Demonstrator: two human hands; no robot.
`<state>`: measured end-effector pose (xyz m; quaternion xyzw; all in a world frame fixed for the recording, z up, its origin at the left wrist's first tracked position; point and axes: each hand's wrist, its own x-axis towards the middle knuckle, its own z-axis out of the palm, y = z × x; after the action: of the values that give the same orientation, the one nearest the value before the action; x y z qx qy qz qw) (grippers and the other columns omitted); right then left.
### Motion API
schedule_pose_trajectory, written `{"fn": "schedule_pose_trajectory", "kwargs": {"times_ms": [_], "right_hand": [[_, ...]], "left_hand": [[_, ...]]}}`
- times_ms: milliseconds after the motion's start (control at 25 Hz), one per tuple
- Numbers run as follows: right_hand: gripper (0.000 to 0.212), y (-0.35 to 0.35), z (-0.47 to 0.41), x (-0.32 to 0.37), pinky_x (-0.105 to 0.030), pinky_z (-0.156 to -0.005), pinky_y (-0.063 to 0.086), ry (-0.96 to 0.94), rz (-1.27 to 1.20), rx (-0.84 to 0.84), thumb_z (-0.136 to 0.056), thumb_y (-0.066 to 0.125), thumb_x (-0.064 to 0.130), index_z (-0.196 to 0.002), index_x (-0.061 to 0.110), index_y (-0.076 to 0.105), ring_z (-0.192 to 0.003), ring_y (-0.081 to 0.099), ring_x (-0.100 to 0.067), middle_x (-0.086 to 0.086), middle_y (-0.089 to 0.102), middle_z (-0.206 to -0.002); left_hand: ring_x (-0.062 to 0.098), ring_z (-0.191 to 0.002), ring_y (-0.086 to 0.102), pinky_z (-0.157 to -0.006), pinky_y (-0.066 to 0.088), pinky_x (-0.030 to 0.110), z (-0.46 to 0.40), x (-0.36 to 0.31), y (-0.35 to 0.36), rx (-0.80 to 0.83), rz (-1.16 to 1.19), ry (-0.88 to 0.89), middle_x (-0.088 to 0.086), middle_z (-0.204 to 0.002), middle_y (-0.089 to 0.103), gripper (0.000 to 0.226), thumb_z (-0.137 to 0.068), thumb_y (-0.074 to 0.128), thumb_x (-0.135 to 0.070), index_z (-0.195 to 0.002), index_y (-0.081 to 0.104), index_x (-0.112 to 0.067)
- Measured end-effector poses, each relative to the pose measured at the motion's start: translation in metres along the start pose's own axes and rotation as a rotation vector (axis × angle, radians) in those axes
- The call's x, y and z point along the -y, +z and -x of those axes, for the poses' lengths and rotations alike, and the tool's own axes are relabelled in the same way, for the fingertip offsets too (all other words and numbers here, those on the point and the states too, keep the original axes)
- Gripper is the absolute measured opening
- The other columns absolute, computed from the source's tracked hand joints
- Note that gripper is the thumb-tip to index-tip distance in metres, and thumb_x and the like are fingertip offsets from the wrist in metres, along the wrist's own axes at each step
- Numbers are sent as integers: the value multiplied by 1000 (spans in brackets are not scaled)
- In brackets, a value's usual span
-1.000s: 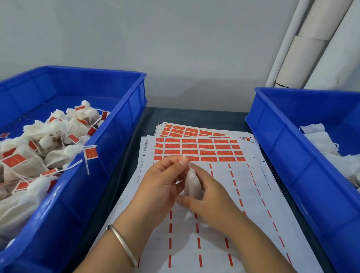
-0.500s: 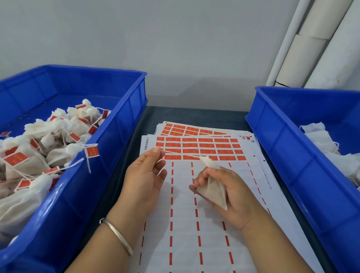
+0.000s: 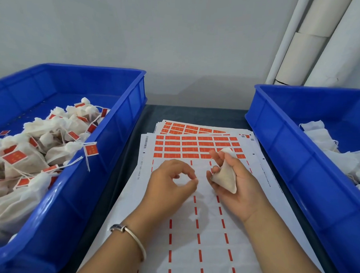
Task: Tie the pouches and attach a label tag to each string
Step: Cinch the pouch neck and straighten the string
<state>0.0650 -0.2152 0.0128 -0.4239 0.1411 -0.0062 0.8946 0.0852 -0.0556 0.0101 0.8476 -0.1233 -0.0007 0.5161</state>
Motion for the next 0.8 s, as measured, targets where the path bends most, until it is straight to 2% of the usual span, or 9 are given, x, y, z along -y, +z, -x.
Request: {"fn": "schedule_pose_trajectory", "kwargs": {"times_ms": [120, 200, 320, 440, 520, 600, 800], "right_hand": [[16, 2, 3, -6, -30, -75, 55, -70, 428, -18, -89, 59, 38, -93, 38, 74, -99, 60, -21, 11, 71, -99], [19, 8, 6, -12, -32, -78, 54, -146, 715, -16, -91, 56, 40, -86, 43, 73, -96, 62, -17, 16, 70, -89], [24, 15, 12, -15, -17, -68, 49, -222, 1010, 82, -89, 57, 40, -70, 47, 69, -83, 63, -6, 26, 67, -77], [27, 16, 16, -15, -6, -62, 44, -219, 1080, 259, -94, 54, 28, -84, 51, 64, -83, 61, 8, 34, 64, -76], [30, 15, 17, -16, -3, -61, 44, -204, 1088, 356, -94, 53, 20, -93, 48, 61, -76, 60, 12, 34, 62, -66], [22, 15, 16, -17, -3, -59, 43, -190, 1090, 375, -94, 54, 22, -91, 41, 63, -72, 61, 9, 27, 63, -63], [19, 12, 15, -23, -3, -68, 46, -198, 1071, 379, -95, 53, 24, -95, 39, 64, -90, 62, 8, 27, 67, -87]], "left_hand": [[-12, -105, 41, -80, 36, 10, 5, -3, 0, 83, -98, 186, -37, -101, 49, 21, -78, 72, -34, -67, 61, -48], [-9, -109, 39, -87, 38, 14, 6, -5, 0, 93, -75, 270, -35, -108, 45, 21, -78, 71, -36, -72, 60, -53], [-10, -112, 38, -83, 41, 11, 7, -7, -2, 85, -16, 267, -36, -113, 42, 12, -77, 66, -40, -75, 62, -51], [-16, -107, 41, -76, 38, -1, 5, -8, -3, 77, 107, 197, -35, -107, 49, 13, -82, 68, -28, -78, 70, -40], [-12, -99, 50, -75, 40, 0, 4, -8, -3, 78, 155, 188, -29, -100, 56, 17, -82, 69, -21, -78, 69, -37], [-7, -90, 55, -73, 43, 4, 3, -8, -3, 81, 165, 197, -24, -92, 60, 21, -82, 68, -17, -76, 66, -36], [1, -81, 56, -64, 45, 12, 5, -7, 1, 98, 165, 108, -17, -83, 59, 17, -90, 59, -21, -79, 58, -34]]}}
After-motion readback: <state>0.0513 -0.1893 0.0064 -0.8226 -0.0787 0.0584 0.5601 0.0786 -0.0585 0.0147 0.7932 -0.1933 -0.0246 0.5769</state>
